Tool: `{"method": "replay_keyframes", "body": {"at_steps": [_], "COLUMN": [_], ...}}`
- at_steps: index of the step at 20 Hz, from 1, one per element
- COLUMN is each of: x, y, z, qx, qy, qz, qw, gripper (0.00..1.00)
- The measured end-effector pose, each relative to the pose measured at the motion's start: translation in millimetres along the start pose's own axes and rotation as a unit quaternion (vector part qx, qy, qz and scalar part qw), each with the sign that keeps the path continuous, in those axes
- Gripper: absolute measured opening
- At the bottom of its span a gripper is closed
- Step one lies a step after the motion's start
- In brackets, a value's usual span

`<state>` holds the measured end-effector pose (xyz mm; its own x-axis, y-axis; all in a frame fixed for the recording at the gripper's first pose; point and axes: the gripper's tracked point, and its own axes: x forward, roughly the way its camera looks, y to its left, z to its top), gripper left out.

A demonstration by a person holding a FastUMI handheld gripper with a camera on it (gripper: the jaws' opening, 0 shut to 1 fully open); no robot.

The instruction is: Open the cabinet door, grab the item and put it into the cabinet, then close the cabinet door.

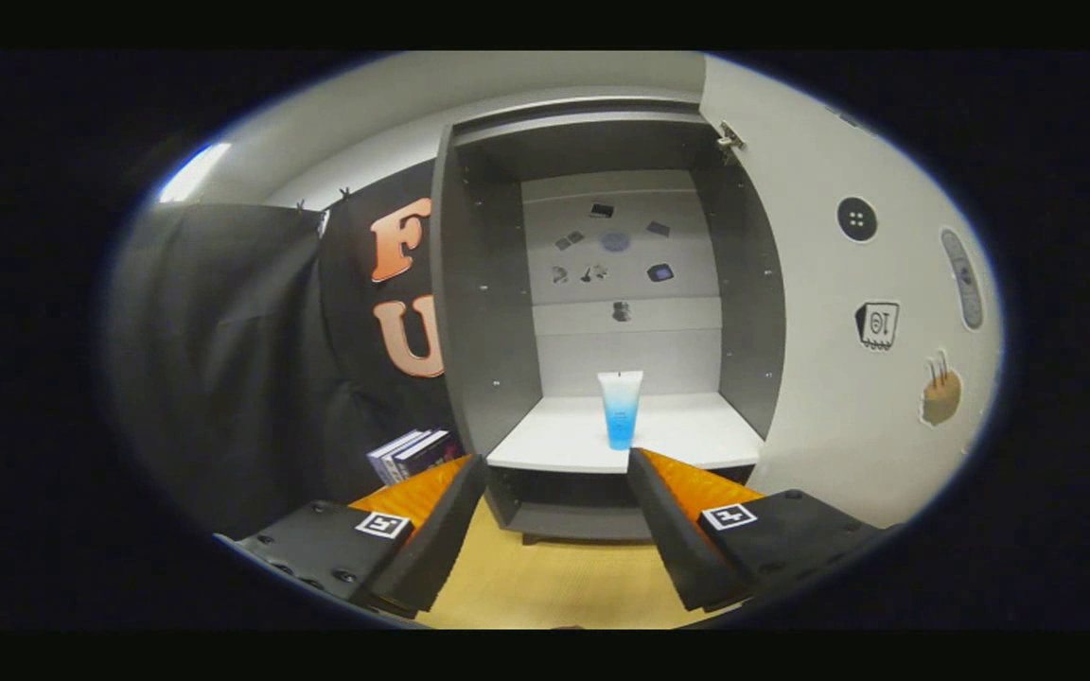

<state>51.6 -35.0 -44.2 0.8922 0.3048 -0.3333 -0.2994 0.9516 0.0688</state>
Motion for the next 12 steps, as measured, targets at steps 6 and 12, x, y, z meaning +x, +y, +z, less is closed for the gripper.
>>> {"method": "replay_keyframes", "body": {"at_steps": [6, 12], "x": [-109.5, -219.0], "y": [2.0, -52.6], "z": [11.8, 24.9], "qx": [-0.025, -0.051], "qy": [-0.02, -0.04], "qz": [0.024, -0.048], "qw": [0.999, 0.997], "gripper": [0.97, 0.94]}}
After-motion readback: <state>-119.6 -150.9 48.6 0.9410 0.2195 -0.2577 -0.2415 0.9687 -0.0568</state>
